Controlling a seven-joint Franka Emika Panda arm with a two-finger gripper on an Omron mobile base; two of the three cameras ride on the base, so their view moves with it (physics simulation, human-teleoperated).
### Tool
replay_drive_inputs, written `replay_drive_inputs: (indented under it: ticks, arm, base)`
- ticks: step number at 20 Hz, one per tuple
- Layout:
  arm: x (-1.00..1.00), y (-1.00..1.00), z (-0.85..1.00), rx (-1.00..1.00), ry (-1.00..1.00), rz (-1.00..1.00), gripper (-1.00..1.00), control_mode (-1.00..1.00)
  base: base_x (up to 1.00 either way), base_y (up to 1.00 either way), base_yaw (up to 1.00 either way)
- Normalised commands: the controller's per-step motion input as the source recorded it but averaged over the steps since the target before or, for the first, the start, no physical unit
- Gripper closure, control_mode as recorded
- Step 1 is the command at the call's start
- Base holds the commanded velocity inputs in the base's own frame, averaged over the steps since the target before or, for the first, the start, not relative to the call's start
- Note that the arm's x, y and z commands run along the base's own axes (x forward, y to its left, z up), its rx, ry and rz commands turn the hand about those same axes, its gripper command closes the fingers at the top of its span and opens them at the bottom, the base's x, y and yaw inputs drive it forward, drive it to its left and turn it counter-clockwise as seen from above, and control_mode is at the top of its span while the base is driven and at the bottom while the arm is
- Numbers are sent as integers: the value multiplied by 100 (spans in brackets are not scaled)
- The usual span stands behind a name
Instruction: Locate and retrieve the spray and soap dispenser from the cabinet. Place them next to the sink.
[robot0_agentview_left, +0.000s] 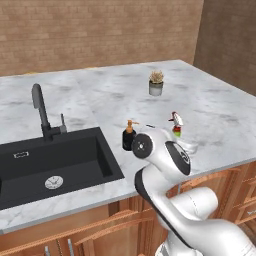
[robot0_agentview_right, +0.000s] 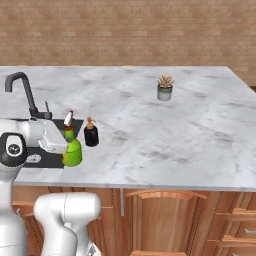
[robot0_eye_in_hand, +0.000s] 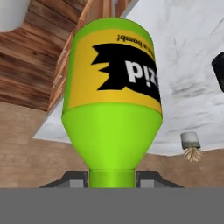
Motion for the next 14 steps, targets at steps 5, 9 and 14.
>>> replay_drive_inputs:
  ticks: [5,9,14]
  arm:
    - [30,3,-31,-2,-6,-15,100,-100]
    - [15,-6,-21,0,-4,-4,100,-100]
    - [32,-1,-16,-2,-1,-5,100,-100]
  base:
    - [0,0,0]
    - [0,0,0]
    - [0,0,0]
